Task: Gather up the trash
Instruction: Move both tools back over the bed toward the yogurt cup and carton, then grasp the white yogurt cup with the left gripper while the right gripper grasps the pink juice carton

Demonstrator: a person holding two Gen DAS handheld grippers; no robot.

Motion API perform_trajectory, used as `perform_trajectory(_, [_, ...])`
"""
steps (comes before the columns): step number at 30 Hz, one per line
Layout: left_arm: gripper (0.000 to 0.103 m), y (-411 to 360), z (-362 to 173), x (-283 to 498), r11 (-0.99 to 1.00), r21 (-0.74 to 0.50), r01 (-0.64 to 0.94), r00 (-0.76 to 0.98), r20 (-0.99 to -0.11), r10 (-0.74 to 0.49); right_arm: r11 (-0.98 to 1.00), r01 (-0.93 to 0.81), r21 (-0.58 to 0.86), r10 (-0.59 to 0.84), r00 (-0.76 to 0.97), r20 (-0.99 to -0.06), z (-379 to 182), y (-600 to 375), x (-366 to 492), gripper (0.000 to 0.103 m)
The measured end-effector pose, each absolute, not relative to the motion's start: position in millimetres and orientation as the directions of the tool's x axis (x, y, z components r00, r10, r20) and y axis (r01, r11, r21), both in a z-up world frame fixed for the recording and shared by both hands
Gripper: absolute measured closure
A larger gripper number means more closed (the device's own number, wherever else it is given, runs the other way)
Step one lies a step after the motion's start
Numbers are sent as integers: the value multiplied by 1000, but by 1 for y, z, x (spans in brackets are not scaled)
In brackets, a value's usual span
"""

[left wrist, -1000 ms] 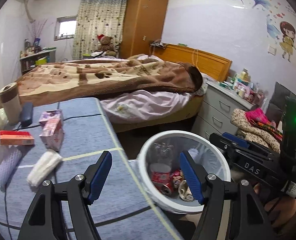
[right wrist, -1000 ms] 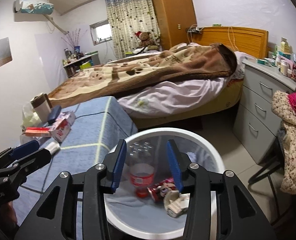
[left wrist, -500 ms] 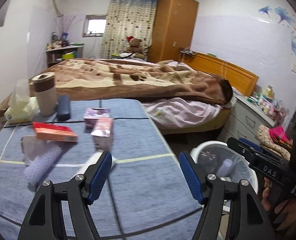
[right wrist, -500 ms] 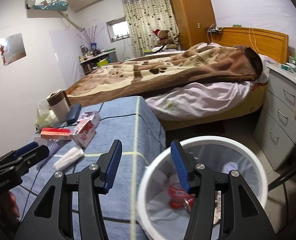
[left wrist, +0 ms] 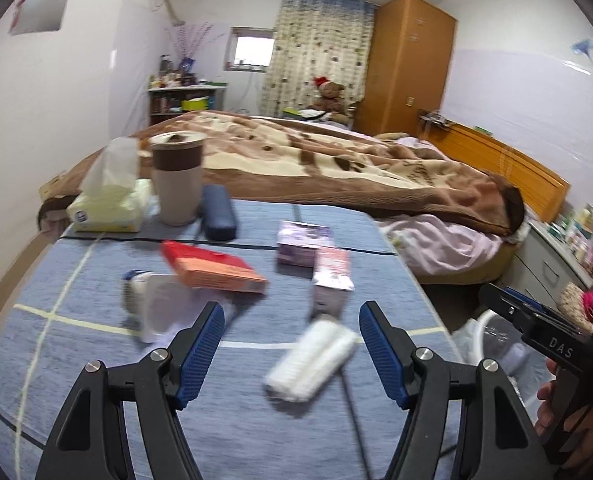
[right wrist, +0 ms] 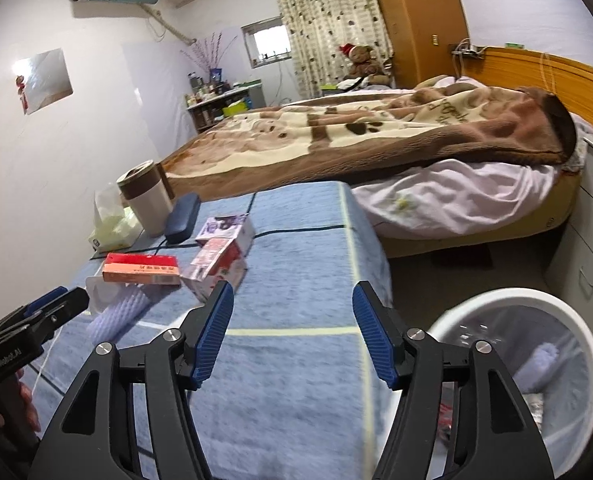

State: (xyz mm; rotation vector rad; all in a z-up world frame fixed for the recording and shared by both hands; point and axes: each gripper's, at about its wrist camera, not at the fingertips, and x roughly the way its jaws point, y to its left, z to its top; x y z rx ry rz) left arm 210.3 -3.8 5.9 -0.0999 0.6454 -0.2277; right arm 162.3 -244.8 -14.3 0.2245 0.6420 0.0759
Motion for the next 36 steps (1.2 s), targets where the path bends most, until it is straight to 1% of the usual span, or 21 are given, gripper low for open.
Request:
perform_trajectory(14, [33, 71, -15, 242, 987, -154, 36, 772, -623, -126, 973, -68, 222, 196, 751, -631, -25, -196, 208, 36])
perform_trajectory(19, [33, 93, -26, 258, 988, -155, 3, 755, -648, -104, 971, -77, 226, 209, 731, -650, -31, -182, 226, 32])
perform_trajectory(27, [33, 104, -41, 283, 987, -156, 28, 723, -679, -128, 967, -75, 245, 226, 701, -676, -41, -168, 249, 32])
perform_trajectory(31, [32, 108, -47, 294, 986, -162, 43, 718, -681, -143, 970, -79, 232, 221, 690, -690, -45, -161, 258, 32])
perform_trajectory(36, [30, 103, -47, 306, 988, -132, 77, 715, -683, -147, 973, -65, 221, 205, 678, -705, -50, -156, 268, 32])
